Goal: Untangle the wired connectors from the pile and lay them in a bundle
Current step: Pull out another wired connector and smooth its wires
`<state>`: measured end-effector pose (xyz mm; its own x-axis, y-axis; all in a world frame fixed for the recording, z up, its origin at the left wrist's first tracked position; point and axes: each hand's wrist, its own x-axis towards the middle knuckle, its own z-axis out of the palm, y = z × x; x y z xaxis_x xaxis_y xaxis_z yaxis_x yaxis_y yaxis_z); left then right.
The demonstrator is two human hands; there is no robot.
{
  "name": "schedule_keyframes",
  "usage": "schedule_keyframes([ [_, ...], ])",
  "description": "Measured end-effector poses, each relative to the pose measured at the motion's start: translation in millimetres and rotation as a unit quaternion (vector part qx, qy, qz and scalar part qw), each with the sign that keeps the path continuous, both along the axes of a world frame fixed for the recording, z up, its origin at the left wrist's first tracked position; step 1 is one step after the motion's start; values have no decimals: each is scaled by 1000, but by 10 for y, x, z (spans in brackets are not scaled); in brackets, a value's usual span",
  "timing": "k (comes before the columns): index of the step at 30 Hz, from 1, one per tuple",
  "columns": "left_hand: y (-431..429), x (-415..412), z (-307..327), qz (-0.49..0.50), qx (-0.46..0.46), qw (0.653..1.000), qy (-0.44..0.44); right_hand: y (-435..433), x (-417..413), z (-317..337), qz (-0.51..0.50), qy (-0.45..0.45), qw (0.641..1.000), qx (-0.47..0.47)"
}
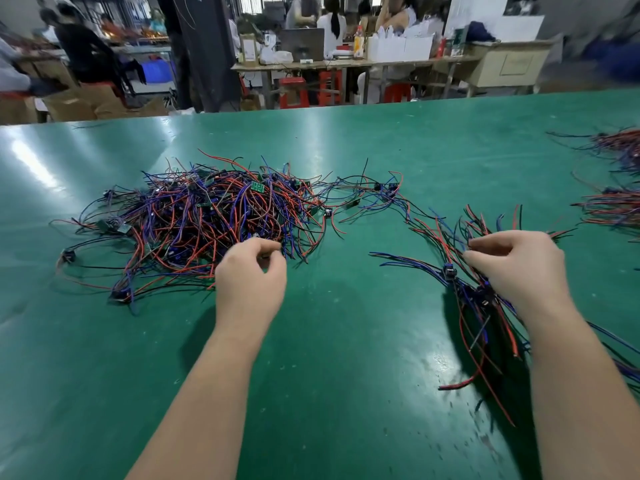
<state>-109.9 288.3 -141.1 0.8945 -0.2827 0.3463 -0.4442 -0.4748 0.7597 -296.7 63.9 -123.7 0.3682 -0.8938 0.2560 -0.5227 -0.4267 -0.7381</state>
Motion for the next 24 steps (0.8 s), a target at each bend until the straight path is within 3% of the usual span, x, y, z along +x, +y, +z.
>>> schedule_keyframes([
  [2, 78, 127, -51, 35, 42, 997, -53, 4, 6, -24, 3, 89, 996, -15],
  [5, 122, 217, -121, 64, 152, 986, -22, 18, 25, -60, 19, 166, 986, -21],
  [8, 108, 238, -194, 57, 238, 969, -13, 46, 41, -53, 21, 141, 989, -31],
  [12, 96, 270, -219, 89, 239, 966, -27, 128, 99, -32, 38, 92, 993, -65],
  [16, 81, 246, -166, 100, 147, 984, 9, 266, 188, -31, 70, 44, 994, -71],
  [19, 98, 207, -53, 72, 5, 993, 91, 382, 266, -22, 110, -35, 993, -26],
  [22, 77, 85, 91, -13, -207, 962, 176, 498, 331, 0, 177, -139, 965, 137],
  [24, 38, -26, 165, -68, -246, 942, 218, 573, 362, 12, 230, -180, 912, 286],
])
